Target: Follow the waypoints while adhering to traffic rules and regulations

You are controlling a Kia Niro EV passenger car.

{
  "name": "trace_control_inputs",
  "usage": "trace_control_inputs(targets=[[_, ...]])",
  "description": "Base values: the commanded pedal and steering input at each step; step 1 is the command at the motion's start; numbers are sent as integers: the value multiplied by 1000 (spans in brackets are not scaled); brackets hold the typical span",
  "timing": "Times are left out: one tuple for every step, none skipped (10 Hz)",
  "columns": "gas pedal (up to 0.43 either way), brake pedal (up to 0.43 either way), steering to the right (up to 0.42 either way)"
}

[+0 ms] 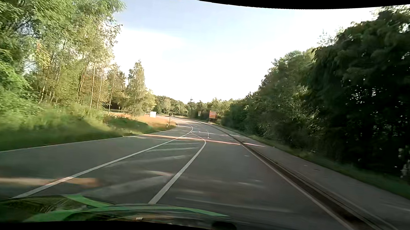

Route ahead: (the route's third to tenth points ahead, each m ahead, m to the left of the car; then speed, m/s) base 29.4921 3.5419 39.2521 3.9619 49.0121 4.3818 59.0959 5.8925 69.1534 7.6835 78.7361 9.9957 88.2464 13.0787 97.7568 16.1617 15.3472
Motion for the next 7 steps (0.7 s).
trace_control_inputs(targets=[[79, 0, -1], [79, 0, -3], [79, 0, -4], [79, 0, -5], [79, 0, -7], [59, 0, -9], [0, 0, -10]])
